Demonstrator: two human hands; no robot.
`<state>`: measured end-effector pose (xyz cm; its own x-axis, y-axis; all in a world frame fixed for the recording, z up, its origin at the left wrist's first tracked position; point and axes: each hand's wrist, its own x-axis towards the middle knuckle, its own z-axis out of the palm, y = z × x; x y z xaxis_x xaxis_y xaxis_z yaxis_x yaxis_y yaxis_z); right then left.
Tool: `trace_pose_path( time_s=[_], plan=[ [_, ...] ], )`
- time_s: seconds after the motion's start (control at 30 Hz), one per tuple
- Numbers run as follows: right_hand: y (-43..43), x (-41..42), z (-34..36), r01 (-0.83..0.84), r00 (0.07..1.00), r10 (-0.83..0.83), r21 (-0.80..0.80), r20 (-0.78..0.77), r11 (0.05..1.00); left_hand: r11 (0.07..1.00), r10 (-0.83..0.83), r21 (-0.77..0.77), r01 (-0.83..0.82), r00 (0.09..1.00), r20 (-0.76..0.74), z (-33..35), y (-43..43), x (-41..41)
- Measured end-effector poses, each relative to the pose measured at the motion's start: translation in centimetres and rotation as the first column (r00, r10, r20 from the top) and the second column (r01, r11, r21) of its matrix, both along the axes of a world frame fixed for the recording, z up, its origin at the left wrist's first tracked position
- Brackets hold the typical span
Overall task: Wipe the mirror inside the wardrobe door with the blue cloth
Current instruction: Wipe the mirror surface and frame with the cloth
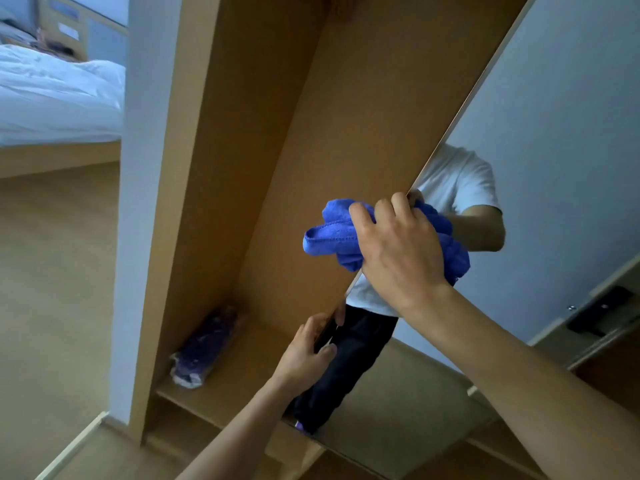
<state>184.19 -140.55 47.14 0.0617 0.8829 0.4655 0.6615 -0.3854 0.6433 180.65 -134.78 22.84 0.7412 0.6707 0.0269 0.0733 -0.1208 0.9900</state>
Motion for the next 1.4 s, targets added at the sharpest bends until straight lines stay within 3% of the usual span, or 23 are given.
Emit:
trace_pose_path(
  time_s=[0.47,0.87,1.13,1.3,1.4],
  plan=[
    [0.8,-1.1,-14.0,0.088,0.976,-0.154,-0.371,-0.152,0.924,0.998,0.06,0.013,-0.06,0.998,-0.024,-5.1,0.2,0.2],
    [1.2,-1.1,-8.1,0.081,0.982,-0.118,-0.228,-0.15,0.97,0.997,-0.046,-0.061,0.037,0.986,-0.157,-8.3,0.7,-0.4],
    [0.4,-0.1,-14.5,0.008,0.991,-0.046,-0.286,-0.128,0.958,0.998,0.022,-0.063,-0.03,0.991,-0.13,-10.5,0.4,-0.1],
    [0.9,0.1,-19.1,0.019,0.981,-0.091,-0.382,-0.17,0.924,0.995,0.072,-0.067,-0.075,0.996,-0.052,-11.4,0.2,0.2],
    [1.1,0.1,-21.0,0.028,0.978,-0.114,-0.426,-0.177,0.904,0.995,0.057,-0.071,-0.064,0.994,-0.096,-12.0,0.2,0.3]
  ],
)
